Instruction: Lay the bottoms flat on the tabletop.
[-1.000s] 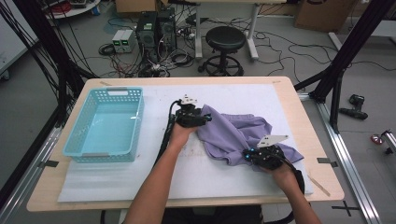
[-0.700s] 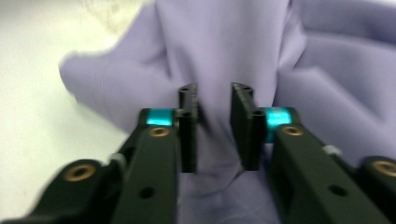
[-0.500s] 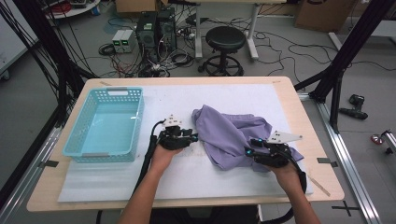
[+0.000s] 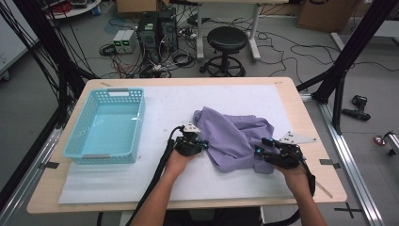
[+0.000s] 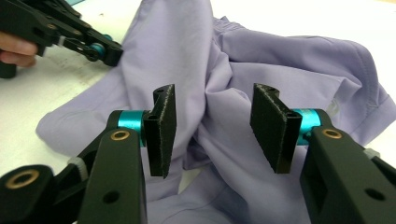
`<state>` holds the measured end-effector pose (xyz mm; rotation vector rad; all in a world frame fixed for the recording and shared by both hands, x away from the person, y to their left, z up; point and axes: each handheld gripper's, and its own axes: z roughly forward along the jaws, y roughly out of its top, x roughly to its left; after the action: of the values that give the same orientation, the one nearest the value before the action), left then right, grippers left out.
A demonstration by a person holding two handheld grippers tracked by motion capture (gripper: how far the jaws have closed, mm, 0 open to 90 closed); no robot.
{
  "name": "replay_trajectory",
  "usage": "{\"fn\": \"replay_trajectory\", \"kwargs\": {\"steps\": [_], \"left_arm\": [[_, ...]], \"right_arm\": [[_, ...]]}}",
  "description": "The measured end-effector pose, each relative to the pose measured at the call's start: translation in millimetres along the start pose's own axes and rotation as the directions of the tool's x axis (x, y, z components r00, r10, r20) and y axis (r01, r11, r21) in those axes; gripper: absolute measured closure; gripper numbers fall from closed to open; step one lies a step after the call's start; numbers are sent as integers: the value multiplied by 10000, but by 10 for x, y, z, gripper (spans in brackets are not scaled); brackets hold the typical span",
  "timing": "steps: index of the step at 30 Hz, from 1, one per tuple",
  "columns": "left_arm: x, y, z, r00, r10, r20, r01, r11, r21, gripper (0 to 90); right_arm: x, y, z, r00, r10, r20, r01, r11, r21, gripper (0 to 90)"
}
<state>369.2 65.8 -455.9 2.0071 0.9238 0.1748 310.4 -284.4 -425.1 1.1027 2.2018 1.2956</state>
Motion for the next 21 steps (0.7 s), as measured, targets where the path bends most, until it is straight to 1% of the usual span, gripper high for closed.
{"fn": "replay_trajectory", "kwargs": {"steps": [1, 4, 6, 7, 8, 9, 10, 13, 15, 18, 20, 21], "left_arm": [[12, -18, -48, 9999, -116, 67, 117, 9999, -106, 871], [34, -102, -234, 9996, -292, 54, 293, 9989, -372, 871], [57, -181, -385, 9995, -324, -63, 321, 9982, -502, 871], [71, -227, -459, 9991, -410, -128, 402, 9975, -575, 871], [92, -286, -551, 9988, -421, -260, 404, 9972, -631, 871], [102, -323, -601, 9982, -534, -278, 513, 9961, -713, 871], [119, -367, -668, 9979, -553, -349, 525, 9957, -761, 873], [157, -491, -873, 9958, -737, -549, 668, 9907, -1185, 882], [181, -547, -986, 9945, -825, -649, 730, 9880, -1362, 885], [209, -605, -1103, 9932, -841, -805, 714, 9861, -1499, 892], [221, -624, -1120, 9935, -917, -676, 806, 9852, -1514, 890], [224, -618, -1103, 9936, -947, -616, 847, 9853, -1486, 881]], "right_arm": [[-1, 2, -2, 10000, 12, 12, -12, 10000, -7, 516], [7, 11, -11, 10000, 42, 54, -41, 10000, -52, 517], [14, 13, -10, 10000, 27, 51, -27, 10000, -54, 518], [17, 13, -7, 10000, 2, 41, -2, 10000, -29, 519], [23, 13, 0, 10000, 6, 58, -6, 10000, -13, 519], [30, 15, 8, 10000, -36, 48, 36, 10000, 21, 519], [36, 16, 16, 10000, -66, 27, 66, 10000, 32, 520], [81, 31, 59, 9999, -161, 1, 161, 9997, 163, 522], [123, 63, 118, 9996, -281, -38, 282, 9992, 280, 522], [212, 148, 260, 9974, -703, -183, 713, 9952, 666, 518], [269, 209, 402, 9954, -915, -283, 938, 9907, 982, 497], [300, 245, 482, 9933, -1127, -261, 1150, 9862, 1188, 493]]}}
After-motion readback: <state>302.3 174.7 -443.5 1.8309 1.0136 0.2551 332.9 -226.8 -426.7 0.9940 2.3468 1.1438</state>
